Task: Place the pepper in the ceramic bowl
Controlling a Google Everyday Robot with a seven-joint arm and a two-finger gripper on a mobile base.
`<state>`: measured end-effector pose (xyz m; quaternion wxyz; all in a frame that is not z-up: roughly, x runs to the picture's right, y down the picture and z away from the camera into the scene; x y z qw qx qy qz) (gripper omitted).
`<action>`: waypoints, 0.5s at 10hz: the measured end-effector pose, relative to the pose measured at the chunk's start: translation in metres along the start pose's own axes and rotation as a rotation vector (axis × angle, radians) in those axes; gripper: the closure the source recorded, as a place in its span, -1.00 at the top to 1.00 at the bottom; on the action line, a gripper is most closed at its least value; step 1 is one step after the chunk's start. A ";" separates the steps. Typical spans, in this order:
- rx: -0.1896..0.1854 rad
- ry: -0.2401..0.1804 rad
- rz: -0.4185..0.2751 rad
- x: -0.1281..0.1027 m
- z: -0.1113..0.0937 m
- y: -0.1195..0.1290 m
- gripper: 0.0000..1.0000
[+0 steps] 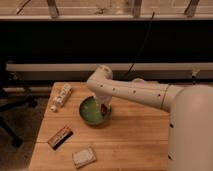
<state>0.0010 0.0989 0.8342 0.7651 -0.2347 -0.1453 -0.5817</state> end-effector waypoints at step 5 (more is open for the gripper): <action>0.000 0.001 -0.003 0.000 0.001 -0.003 -0.30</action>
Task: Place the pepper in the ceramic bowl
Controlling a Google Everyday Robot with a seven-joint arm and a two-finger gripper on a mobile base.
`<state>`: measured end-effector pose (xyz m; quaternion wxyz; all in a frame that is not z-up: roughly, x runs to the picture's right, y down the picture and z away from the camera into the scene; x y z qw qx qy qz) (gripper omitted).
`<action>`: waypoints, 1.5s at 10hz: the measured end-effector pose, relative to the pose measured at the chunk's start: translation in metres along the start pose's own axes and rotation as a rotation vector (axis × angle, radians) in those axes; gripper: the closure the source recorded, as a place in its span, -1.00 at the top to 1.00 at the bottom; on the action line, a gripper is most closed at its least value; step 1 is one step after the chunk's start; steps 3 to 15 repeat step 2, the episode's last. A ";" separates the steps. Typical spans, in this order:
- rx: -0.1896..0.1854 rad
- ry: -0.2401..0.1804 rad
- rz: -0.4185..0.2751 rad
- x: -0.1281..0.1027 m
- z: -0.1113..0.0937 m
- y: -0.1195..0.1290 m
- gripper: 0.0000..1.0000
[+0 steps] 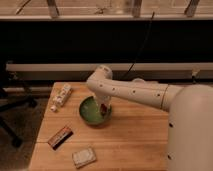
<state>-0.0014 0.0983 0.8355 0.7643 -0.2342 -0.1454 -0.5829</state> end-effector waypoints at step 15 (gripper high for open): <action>0.000 0.000 0.000 0.000 0.000 0.000 -0.24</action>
